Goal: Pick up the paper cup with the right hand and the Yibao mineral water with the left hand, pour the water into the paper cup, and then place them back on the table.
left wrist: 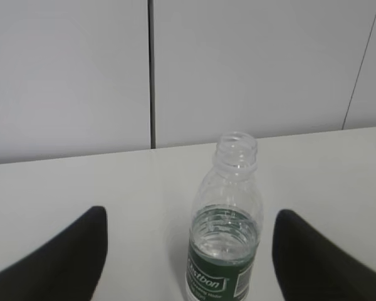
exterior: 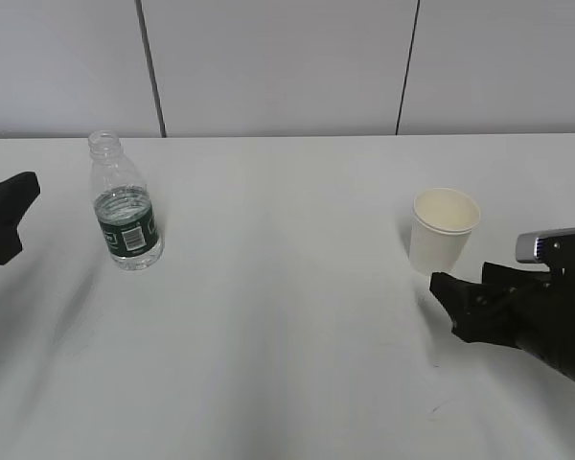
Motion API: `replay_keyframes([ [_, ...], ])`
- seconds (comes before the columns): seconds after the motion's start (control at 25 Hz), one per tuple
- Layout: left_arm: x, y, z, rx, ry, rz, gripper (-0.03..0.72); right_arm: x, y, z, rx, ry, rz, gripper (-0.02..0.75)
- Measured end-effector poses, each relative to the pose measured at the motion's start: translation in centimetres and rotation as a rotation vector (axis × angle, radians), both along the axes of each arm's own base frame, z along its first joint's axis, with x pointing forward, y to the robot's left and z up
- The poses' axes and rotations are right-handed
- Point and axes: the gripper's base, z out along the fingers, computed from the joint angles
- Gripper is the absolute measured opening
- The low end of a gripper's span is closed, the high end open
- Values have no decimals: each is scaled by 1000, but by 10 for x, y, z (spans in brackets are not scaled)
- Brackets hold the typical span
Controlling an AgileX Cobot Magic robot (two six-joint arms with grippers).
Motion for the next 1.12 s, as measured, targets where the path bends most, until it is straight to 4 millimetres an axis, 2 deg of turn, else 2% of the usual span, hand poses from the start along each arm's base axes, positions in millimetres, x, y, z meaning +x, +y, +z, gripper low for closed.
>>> replay_keyframes([
  [0.24, 0, 0, 2, -6, -22, -3, 501, 13, 0, 5, 4, -43, -18, 595],
  [0.48, 0, 0, 3, -8, -28, -4, 501, 17, -2, 5, 6, -47, -48, 595],
  [0.72, 0, -1, 5, -14, -49, -7, 501, 26, -2, -7, 5, -28, -48, 596],
  [0.92, 0, -1, 6, -21, -68, -10, 501, 36, -1, -15, 4, -25, -52, 657],
  [1.12, 0, -1, 6, -20, -68, -11, 501, 44, -1, -21, 4, -21, -54, 669],
])
